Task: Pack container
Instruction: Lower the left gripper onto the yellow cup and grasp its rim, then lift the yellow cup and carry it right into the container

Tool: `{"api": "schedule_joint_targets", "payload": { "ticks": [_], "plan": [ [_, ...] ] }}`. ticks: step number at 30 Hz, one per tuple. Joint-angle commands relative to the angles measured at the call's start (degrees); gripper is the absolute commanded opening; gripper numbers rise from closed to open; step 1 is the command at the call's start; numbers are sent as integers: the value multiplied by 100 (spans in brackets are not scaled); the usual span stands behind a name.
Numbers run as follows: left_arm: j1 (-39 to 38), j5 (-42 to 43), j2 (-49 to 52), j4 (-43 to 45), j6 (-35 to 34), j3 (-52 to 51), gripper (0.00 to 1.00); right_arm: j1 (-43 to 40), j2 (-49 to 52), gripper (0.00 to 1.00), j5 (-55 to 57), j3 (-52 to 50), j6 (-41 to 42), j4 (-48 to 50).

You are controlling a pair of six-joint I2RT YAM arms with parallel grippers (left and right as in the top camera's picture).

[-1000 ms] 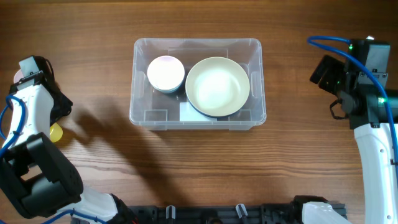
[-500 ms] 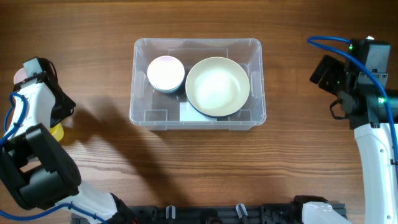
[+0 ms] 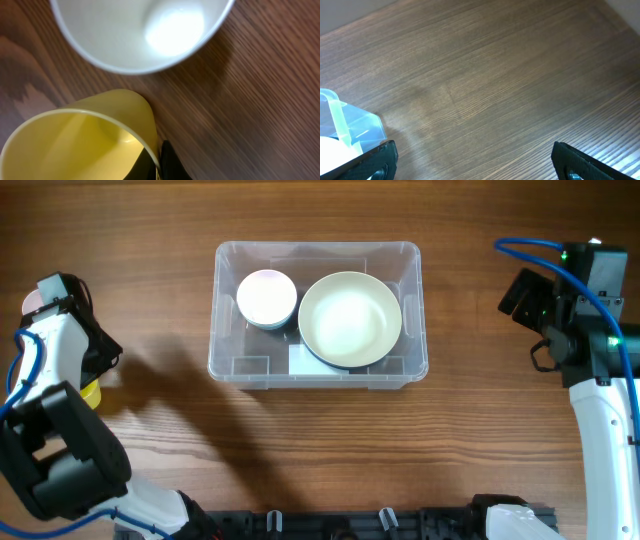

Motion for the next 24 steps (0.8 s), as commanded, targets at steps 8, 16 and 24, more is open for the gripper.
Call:
{"api": "schedule_joint_targets", "payload": {
  "ticks": [8, 16, 24],
  "plan": [
    [-719, 1513, -1663, -234, 26, 229, 4, -2, -9, 100, 118, 68, 68, 2],
    [-2374, 2903, -2876, 417, 455, 234, 4, -2, -9, 100, 118, 68, 68, 2],
    [-4282, 2227, -3134, 796, 1244, 232, 4, -2, -9, 100, 118, 68, 66, 4]
  ]
}}
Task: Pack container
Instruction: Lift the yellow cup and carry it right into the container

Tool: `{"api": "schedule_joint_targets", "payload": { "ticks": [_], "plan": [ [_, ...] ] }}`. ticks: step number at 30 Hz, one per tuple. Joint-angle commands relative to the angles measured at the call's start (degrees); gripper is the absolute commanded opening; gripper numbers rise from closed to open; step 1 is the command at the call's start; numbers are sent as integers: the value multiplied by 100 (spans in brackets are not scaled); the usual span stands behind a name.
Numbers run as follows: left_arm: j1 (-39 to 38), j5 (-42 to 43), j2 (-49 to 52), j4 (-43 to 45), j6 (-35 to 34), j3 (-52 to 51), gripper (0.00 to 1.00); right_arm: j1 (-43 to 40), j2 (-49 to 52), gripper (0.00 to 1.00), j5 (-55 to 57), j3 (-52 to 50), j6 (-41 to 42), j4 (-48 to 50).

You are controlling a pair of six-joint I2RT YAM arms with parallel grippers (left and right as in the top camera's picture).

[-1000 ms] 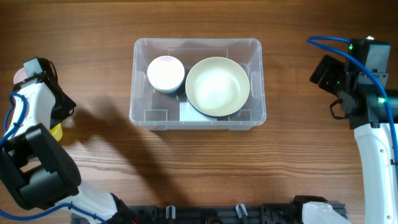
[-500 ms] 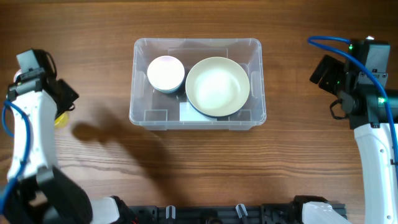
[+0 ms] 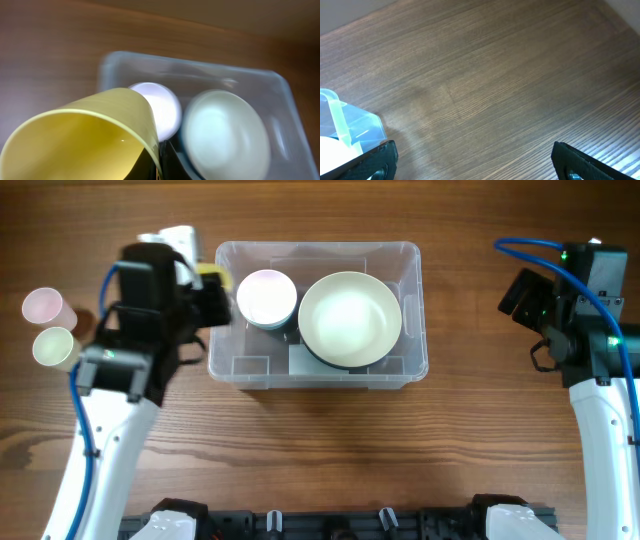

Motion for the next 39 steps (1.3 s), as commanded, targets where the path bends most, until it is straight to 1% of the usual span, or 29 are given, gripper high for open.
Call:
{"api": "schedule_joint_targets", "payload": {
  "ticks": [1, 7, 13, 19, 27, 31, 39],
  "plan": [
    [-763, -431, 111, -101, 597, 85, 4, -2, -9, 100, 118, 68, 66, 2],
    [-1266, -466, 824, -455, 595, 85, 4, -2, -9, 100, 118, 68, 66, 2],
    [-1467, -466, 1554, -496, 597, 85, 4, -2, -9, 100, 118, 68, 68, 2],
    [-1576, -468, 2076, -518, 595, 85, 4, -2, -9, 100, 118, 68, 68, 2],
    [-1687, -501, 2229, -675, 592, 85, 4, -2, -9, 100, 118, 68, 68, 2],
    [-1687, -511, 2232, -713, 592, 85, 8, -2, -9, 100, 118, 68, 68, 2],
    [-1685, -514, 2485, -688, 592, 85, 8, -2, -9, 100, 118, 68, 68, 2]
  ]
}}
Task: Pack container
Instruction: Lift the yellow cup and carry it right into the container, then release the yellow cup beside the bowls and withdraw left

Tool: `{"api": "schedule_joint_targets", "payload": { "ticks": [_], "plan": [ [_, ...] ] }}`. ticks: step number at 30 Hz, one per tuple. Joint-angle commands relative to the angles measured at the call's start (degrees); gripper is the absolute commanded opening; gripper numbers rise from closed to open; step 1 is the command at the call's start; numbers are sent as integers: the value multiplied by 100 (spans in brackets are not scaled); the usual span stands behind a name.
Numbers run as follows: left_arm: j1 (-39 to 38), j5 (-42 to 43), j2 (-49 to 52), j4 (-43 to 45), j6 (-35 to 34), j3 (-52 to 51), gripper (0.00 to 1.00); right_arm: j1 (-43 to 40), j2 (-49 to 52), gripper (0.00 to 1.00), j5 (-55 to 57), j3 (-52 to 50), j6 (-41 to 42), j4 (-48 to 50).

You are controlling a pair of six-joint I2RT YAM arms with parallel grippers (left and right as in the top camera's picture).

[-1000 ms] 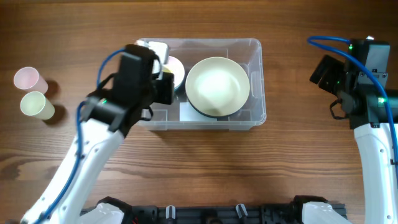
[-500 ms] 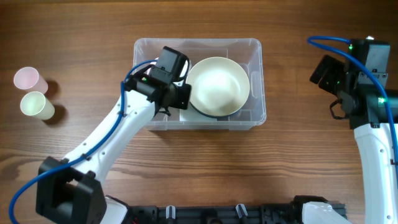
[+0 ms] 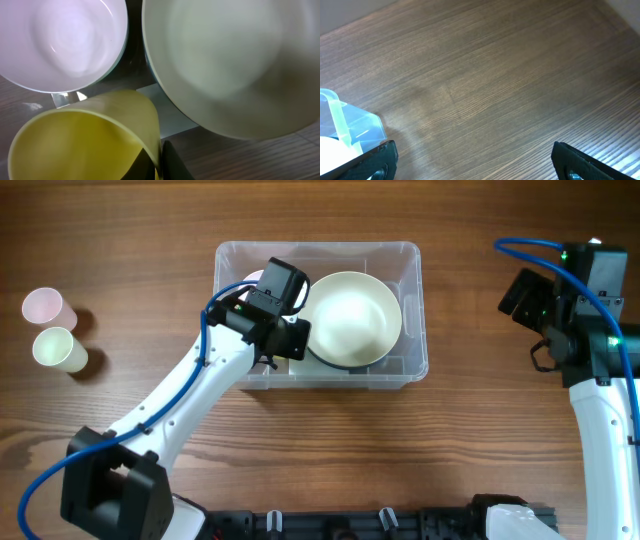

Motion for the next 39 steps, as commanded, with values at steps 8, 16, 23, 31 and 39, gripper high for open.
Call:
{"api": "schedule_joint_targets", "payload": {
  "ticks": [8, 16, 23, 31, 39],
  "plan": [
    [-35, -57, 391, 24, 111, 70, 7, -2, -9, 100, 118, 68, 68, 2],
    [-35, -55, 391, 68, 111, 70, 24, -2, -9, 100, 118, 68, 68, 2],
    [-31, -225, 382, 131, 111, 72, 29, -2, -9, 100, 118, 68, 68, 2],
    [-31, -398, 76, 361, 109, 72, 29, -2, -9, 100, 118, 68, 66, 2],
    [-31, -289, -398, 452, 107, 72, 32, -2, -9, 100, 118, 68, 66, 2]
  ]
}}
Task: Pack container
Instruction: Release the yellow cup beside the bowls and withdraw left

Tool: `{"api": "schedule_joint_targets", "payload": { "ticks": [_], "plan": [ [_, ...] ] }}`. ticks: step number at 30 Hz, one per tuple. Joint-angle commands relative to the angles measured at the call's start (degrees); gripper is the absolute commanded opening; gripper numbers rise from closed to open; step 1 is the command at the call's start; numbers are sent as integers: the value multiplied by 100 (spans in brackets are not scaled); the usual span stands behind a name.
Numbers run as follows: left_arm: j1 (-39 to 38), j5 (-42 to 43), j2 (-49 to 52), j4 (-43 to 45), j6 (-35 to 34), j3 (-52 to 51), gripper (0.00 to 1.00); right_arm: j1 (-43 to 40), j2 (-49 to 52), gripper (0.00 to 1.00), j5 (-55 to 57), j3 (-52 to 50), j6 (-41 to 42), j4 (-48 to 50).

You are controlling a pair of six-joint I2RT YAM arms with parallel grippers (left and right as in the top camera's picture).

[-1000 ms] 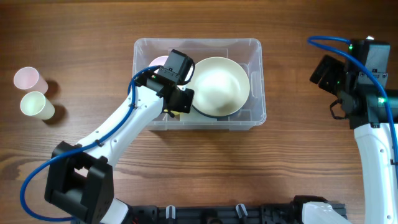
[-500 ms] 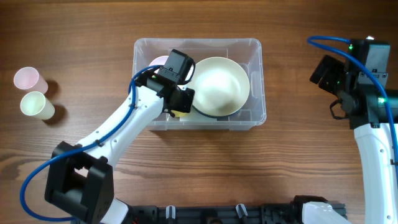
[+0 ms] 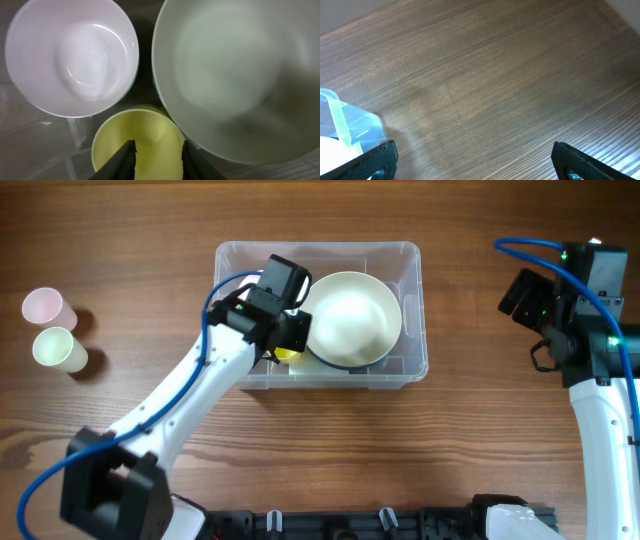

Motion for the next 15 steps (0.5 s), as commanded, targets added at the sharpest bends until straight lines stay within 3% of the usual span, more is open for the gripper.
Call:
{"api": "schedule_joint_targets", "payload": {
  "ticks": [1, 4, 8, 9, 11, 15],
  "plan": [
    [-22, 26, -330, -24, 70, 72, 31, -2, -9, 100, 118, 68, 68, 2],
    [11, -98, -503, -22, -2, 79, 29, -2, -9, 100, 118, 68, 66, 0],
    [299, -892, -957, -61, -415, 131, 29, -2, -9, 100, 118, 68, 68, 0],
    [428, -1047, -1117, -81, -520, 138, 31, -2, -9, 100, 118, 68, 66, 0],
    [763, -1220, -1467, -146, -732, 138, 50, -2, -9, 100, 118, 68, 70, 0],
    [1930, -1309, -2188, -538, -881, 136, 51, -2, -9, 100, 118, 68, 66, 0]
  ]
}}
